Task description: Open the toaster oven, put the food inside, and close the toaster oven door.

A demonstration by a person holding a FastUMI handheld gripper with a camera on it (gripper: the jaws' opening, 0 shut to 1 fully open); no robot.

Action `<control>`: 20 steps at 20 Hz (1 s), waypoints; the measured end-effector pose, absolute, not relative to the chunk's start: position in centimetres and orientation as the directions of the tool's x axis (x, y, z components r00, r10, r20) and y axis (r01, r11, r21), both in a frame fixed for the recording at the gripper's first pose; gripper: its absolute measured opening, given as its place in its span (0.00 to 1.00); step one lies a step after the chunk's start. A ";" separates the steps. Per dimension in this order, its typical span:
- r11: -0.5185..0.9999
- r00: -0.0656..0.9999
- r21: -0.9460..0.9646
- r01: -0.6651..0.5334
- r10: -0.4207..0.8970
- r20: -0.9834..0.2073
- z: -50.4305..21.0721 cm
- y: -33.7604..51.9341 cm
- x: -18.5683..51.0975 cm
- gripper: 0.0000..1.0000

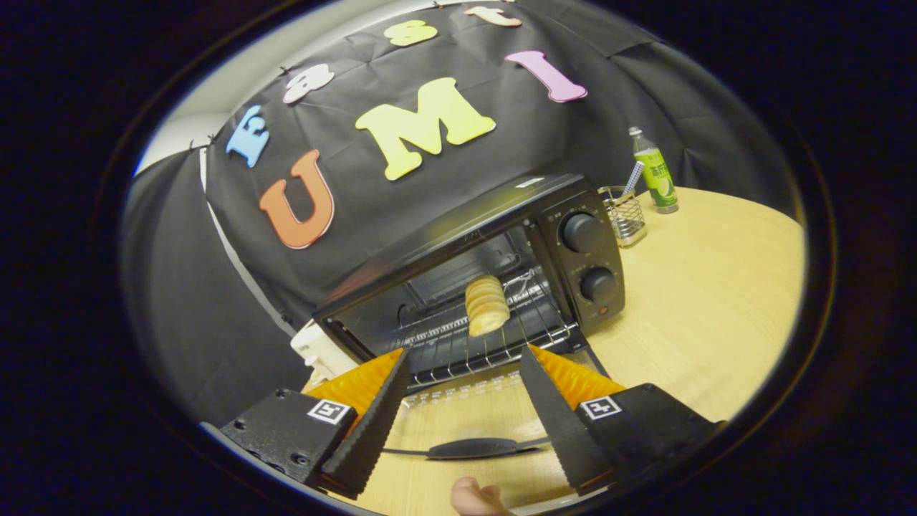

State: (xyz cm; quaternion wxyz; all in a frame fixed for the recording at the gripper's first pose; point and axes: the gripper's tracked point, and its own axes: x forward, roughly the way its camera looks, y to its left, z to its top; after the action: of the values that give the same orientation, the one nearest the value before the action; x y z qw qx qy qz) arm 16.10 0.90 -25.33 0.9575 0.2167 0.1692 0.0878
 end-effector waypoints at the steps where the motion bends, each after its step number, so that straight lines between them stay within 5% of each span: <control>1: 0.906 0.921 0.413 -0.096 0.238 -0.308 -25.9 0.9 15.6 1.00; 4: 0.947 0.865 0.302 -0.109 0.241 -0.441 -28.5 1.3 13.4 1.00; 7: 0.995 0.839 0.088 -0.050 0.090 -0.537 -31.6 -0.3 11.4 1.00; 20: 0.992 0.778 -0.092 -0.090 0.012 -0.628 -36.9 1.8 9.2 1.00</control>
State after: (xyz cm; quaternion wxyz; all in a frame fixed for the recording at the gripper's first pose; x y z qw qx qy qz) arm 9.25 1.82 -36.88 0.9412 -0.0586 0.3317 0.0272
